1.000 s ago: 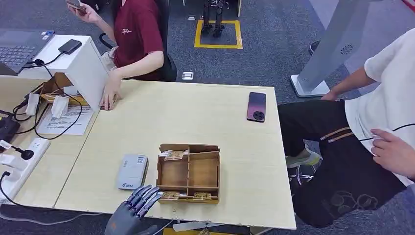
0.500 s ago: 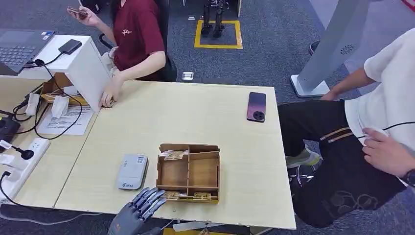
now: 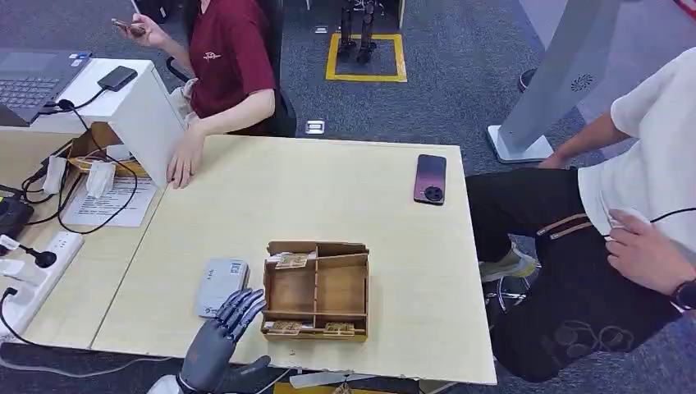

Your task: Pass the card to the sensor for recognition and then transmit it.

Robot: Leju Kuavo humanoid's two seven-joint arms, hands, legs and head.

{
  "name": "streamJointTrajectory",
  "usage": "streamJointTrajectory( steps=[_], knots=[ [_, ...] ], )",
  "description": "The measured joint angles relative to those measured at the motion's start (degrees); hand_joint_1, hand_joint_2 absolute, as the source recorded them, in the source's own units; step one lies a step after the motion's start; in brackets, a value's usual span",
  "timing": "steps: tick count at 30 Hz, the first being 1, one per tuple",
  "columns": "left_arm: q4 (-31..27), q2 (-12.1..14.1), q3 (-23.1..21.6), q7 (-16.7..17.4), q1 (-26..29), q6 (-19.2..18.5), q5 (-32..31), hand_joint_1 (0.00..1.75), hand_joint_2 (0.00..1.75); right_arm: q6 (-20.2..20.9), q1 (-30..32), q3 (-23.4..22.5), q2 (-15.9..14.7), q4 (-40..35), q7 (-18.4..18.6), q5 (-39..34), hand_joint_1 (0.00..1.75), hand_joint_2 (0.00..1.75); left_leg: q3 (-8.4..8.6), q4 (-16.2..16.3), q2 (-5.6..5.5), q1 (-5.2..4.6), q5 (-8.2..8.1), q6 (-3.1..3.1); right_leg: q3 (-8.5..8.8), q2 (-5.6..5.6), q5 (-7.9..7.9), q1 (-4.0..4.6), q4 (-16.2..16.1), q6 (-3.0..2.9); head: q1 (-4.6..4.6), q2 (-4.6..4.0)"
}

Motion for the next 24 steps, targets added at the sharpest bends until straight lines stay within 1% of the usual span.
streamJointTrajectory(
  steps=[8,19,24],
  knots=[
    [0.44,-1.2,0.0,-0.61,-0.12,0.87,-4.42,0.0,1.75,0.02,-0.06,0.0,0.13,0.0,0.13,0.22,0.0,0.0,0.0,0.0,0.0,0.0,0.0,0.0,0.01,0.0,0.0,0.0,0.0,0.0,0.0,0.0],
    [0.39,-1.68,-0.48,-0.61,0.12,0.9,-3.8,0.0,1.75,0.0,-0.06,-0.07,0.39,0.0,0.18,0.22,0.0,0.0,0.0,0.0,0.0,0.0,0.0,0.0,0.01,-0.01,0.0,0.0,0.0,0.0,0.0,0.0],
    [0.39,-1.7,-0.59,-0.61,0.21,0.9,-4.79,0.0,1.75,0.02,-0.07,-0.11,0.42,0.0,0.18,0.35,0.0,0.0,0.0,0.0,0.0,0.0,0.0,0.0,0.01,0.0,0.0,0.0,0.0,0.0,0.0,0.0]
  ],
)
